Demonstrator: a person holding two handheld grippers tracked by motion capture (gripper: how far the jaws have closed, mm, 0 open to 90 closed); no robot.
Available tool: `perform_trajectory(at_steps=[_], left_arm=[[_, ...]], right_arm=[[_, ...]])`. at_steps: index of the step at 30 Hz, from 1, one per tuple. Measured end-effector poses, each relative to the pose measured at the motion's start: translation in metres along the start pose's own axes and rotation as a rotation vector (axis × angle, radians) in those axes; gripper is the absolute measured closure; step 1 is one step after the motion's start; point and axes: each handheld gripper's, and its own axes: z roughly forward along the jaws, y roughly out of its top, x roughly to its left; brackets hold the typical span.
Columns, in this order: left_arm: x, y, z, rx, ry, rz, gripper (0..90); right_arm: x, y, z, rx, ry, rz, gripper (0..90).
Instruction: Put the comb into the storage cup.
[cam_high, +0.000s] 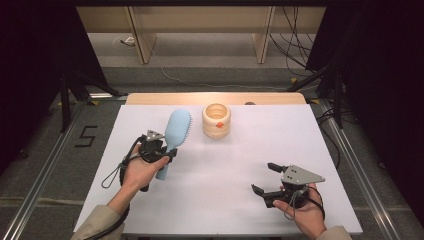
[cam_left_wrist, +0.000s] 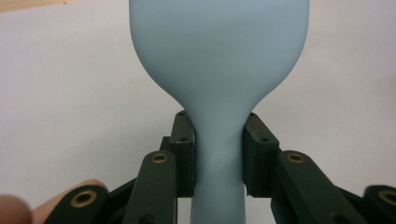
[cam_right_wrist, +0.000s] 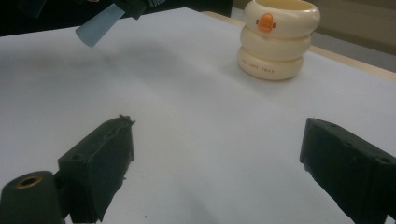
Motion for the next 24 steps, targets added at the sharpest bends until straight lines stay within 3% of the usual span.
perform_trajectory(at_steps=[11,24], left_arm=[[-0.009,0.001,-0.002,-0.065,-0.016,0.02,69.2],[-0.017,0.0,-0.004,-0.108,-0.028,0.037,69.2]], right_arm=[[0.01,0.007,0.011,-0.011,0.018,-0.004,10.8],[0.023,0.014,0.026,-0.02,0.045,-0.008,10.9]])
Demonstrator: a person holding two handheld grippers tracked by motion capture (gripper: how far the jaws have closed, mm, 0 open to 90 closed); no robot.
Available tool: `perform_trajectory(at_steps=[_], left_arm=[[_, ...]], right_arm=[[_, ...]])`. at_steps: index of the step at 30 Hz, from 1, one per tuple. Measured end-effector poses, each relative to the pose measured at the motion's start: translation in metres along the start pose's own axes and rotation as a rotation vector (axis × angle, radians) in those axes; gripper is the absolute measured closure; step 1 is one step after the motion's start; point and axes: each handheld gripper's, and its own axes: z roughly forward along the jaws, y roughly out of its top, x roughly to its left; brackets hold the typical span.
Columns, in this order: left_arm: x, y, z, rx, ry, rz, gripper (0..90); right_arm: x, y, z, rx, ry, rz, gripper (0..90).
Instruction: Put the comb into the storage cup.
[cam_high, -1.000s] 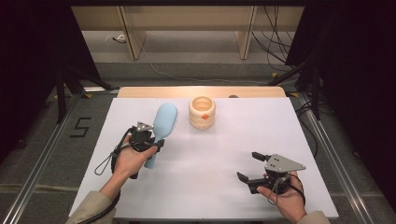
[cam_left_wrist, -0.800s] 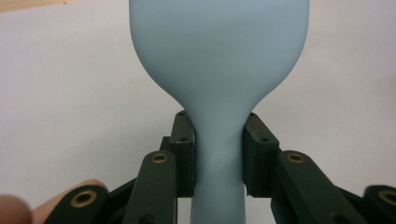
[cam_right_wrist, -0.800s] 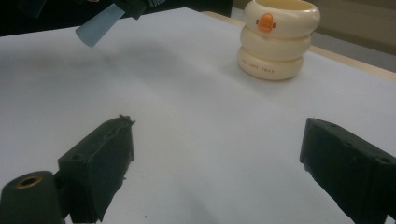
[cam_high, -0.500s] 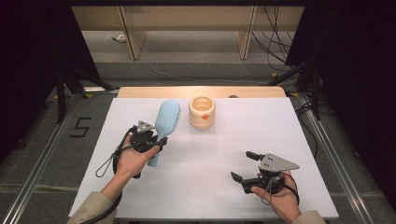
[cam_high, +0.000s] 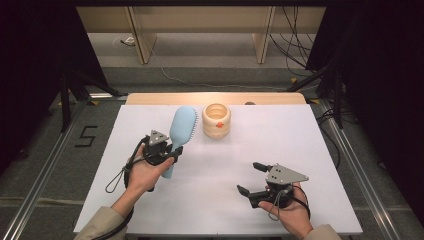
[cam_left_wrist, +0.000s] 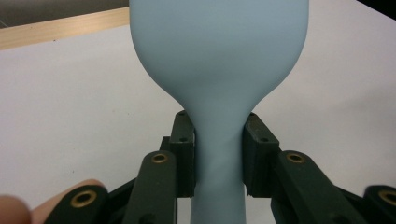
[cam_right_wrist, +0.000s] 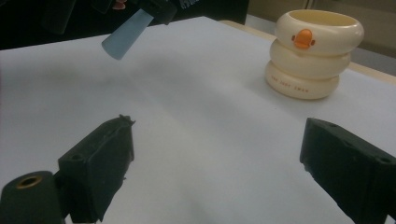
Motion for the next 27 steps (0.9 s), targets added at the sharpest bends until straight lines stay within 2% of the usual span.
perform_trajectory(at_steps=[12,27], left_arm=[[-0.007,0.0,0.0,-0.026,-0.019,0.014,69.2],[-0.013,0.0,-0.003,-0.066,-0.035,0.02,69.2]], right_arm=[[0.01,0.006,0.017,0.003,0.047,-0.005,10.9],[0.017,0.011,0.035,-0.001,0.088,0.016,10.9]])
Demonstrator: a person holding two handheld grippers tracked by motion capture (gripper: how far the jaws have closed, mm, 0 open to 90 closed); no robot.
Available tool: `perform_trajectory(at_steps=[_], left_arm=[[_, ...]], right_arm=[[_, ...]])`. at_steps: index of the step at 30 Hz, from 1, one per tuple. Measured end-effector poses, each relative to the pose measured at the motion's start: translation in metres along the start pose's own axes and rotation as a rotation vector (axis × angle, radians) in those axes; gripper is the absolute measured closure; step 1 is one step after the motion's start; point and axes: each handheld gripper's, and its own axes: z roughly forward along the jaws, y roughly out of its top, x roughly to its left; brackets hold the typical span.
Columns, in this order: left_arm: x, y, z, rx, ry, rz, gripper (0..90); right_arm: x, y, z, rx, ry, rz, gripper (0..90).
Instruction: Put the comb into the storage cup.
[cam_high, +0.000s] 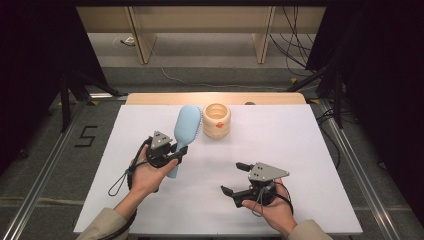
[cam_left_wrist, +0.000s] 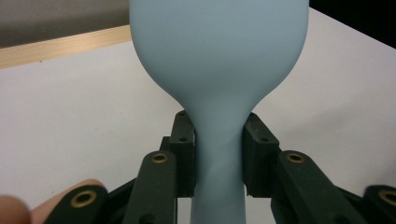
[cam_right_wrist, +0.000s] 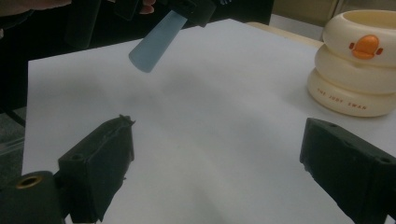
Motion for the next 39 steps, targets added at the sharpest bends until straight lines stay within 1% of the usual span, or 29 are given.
perform_trajectory(at_steps=[12,19,24,26,36,39], left_arm=[[-0.006,-0.001,-0.001,-0.027,-0.012,0.012,69.2],[-0.011,-0.002,0.0,-0.034,-0.022,0.016,69.2],[-0.014,-0.003,0.001,-0.028,-0.033,0.027,69.2],[-0.015,-0.003,0.002,-0.028,-0.035,0.028,69.2],[-0.019,-0.003,0.001,-0.039,-0.047,0.035,69.3],[-0.019,-0.003,0.001,-0.041,-0.048,0.035,69.3]], right_arm=[[0.003,0.003,0.011,-0.005,0.03,0.018,10.9],[0.005,0.004,0.017,-0.002,0.046,0.023,10.9],[0.006,0.005,0.023,-0.004,0.055,0.036,10.9],[0.006,0.005,0.024,-0.001,0.059,0.046,10.9],[0.007,0.007,0.036,-0.02,0.091,0.111,10.9],[0.008,0.007,0.04,-0.018,0.097,0.121,11.5]])
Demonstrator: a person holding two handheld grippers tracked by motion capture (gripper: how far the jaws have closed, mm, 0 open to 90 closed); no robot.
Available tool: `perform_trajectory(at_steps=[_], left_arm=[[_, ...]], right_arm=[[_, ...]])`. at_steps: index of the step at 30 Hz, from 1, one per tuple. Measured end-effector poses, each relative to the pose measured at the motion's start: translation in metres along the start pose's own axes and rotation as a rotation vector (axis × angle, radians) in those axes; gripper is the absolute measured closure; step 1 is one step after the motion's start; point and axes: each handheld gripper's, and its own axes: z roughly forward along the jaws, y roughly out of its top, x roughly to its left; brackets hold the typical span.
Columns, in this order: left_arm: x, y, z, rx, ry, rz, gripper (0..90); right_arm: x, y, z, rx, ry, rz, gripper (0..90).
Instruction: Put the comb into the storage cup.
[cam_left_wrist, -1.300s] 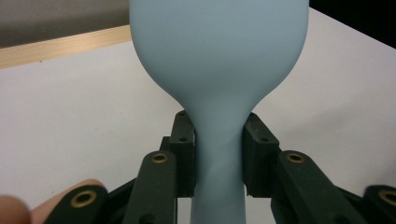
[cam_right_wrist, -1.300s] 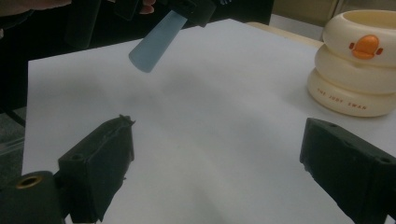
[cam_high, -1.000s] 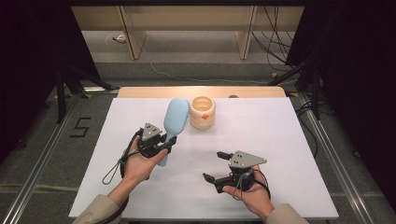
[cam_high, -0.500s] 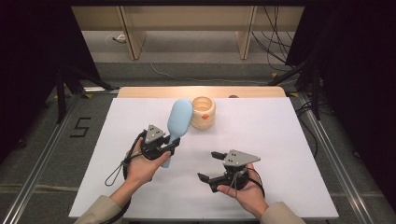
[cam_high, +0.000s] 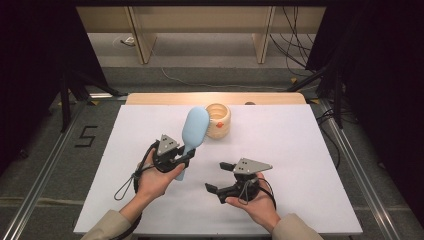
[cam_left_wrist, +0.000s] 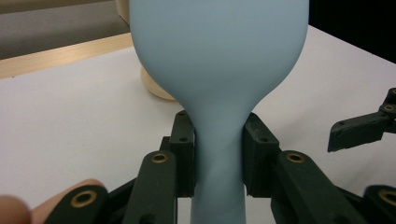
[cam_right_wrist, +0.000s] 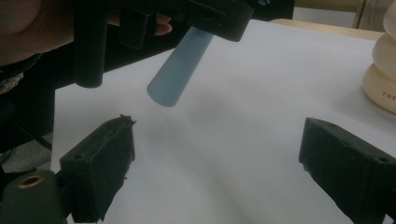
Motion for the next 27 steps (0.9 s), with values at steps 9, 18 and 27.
perform_trajectory(at_steps=[9,18,27], left_arm=[[-0.003,-0.001,0.001,-0.006,-0.004,0.005,69.3],[-0.006,-0.003,0.003,0.0,-0.014,0.007,69.2],[-0.008,-0.002,0.002,-0.003,-0.02,0.012,69.2]], right_arm=[[0.0,0.001,0.011,-0.002,0.016,0.04,12.0],[-0.002,0.001,0.018,-0.017,0.031,0.101,13.7],[-0.002,0.002,0.026,-0.019,0.041,0.123,14.5]])
